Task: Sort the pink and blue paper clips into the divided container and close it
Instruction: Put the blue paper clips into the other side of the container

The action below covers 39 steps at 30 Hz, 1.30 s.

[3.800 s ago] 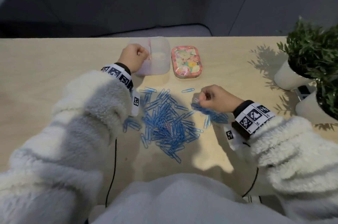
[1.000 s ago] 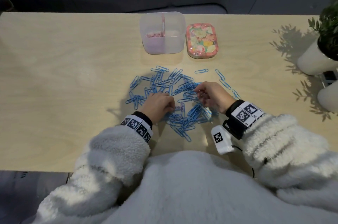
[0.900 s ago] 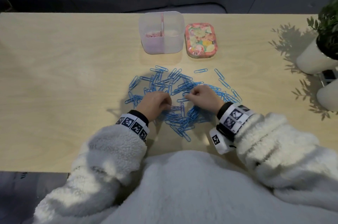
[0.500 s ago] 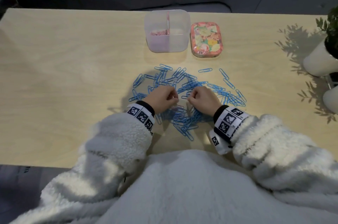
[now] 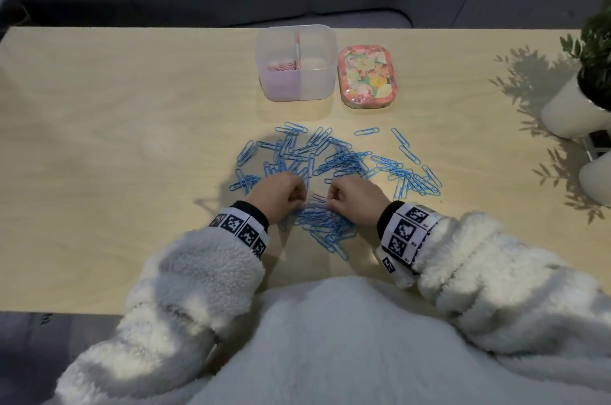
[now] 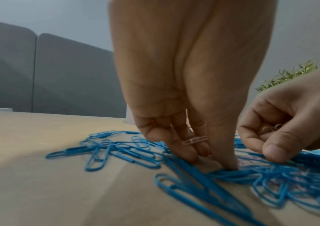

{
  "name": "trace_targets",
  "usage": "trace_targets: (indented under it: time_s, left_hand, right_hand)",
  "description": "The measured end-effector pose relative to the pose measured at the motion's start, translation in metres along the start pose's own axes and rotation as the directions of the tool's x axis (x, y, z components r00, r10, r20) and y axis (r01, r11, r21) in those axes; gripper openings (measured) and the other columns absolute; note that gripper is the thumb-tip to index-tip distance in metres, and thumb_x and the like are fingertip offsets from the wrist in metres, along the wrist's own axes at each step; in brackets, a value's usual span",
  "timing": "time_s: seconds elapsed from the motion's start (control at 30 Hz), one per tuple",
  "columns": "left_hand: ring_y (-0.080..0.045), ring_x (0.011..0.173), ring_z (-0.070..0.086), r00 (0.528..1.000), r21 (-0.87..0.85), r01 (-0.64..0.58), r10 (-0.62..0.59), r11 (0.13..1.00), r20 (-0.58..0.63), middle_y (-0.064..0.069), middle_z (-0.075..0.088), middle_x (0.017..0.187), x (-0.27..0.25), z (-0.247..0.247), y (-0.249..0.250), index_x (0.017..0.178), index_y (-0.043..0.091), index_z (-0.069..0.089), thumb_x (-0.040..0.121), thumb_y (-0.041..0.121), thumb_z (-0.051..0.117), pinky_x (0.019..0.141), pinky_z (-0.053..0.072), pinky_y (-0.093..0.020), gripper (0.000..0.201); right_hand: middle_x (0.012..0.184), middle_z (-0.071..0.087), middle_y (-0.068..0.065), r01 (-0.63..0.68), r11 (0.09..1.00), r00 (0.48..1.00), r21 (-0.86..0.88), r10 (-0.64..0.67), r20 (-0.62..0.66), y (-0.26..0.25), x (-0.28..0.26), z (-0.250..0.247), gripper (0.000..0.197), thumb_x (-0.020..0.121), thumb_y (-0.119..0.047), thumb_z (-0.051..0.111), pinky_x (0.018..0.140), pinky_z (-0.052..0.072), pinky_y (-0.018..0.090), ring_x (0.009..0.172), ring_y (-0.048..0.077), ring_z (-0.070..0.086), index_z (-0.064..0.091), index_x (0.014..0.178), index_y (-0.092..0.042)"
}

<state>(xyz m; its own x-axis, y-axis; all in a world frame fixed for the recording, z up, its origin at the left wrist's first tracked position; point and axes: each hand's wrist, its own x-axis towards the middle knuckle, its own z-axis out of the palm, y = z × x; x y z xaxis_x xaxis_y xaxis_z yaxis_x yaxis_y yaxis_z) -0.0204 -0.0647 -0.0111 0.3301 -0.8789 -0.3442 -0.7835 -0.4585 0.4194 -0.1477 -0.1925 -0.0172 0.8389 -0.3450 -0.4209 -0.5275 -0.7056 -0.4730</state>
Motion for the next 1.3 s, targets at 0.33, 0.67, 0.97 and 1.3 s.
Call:
trace_targets:
  time_s: [0.33,0.67,0.97,1.3]
  left_hand:
    - [-0.024,0.099,0.06,0.999,0.149,-0.04,0.04,0.988,0.001,-0.006,0.064,0.106,0.005,-0.001,0.014,0.098,0.015,0.064,0.086,0.028,0.061,0.083,0.047,-0.036,0.018]
    - [-0.022,0.081,0.054,0.996,-0.215,0.047,-0.062,0.976,-0.065,-0.006,0.059,0.087,0.004,-0.006,0.005,0.097,0.005,0.056,0.093,0.012,0.048,0.075,0.043,-0.033,0.012]
    - [-0.01,0.045,0.045,0.94,-0.844,0.307,-0.282,0.44,0.195,-0.003,0.043,0.063,-0.005,-0.019,-0.008,0.071,0.014,0.05,0.098,0.017,0.041,0.051,0.034,-0.02,0.029]
    - [0.004,0.055,0.062,0.961,-0.785,0.261,-0.227,0.562,0.157,0.002,0.065,0.076,-0.011,-0.005,-0.008,0.102,0.006,0.059,0.094,0.002,0.047,0.054,0.05,-0.008,0.015]
  right_hand:
    - [0.09,0.061,-0.002,-0.004,1.0,0.986,-0.03,-0.001,-0.166,-0.003,0.006,-0.013,0.013,0.086,-0.031,0.058,0.07,0.038,0.03,0.086,0.02,0.055,0.059,0.091,-0.02]
    - [0.081,0.055,0.005,0.053,0.972,0.997,0.227,-0.038,-0.069,0.001,0.004,-0.012,0.006,0.09,-0.013,0.05,0.061,0.035,0.026,0.073,0.02,0.048,0.047,0.085,-0.012]
    - [0.064,0.052,-0.001,0.017,0.848,1.0,0.53,-0.013,-0.011,0.002,-0.018,-0.015,0.019,0.086,0.0,0.045,0.048,0.038,0.013,0.041,-0.003,0.046,0.055,0.077,-0.013]
    - [0.08,0.054,-0.004,0.064,0.998,0.996,0.002,-0.063,-0.064,0.007,-0.017,-0.003,0.015,0.085,-0.026,0.06,0.073,0.038,0.032,0.09,0.025,0.057,0.06,0.097,-0.018]
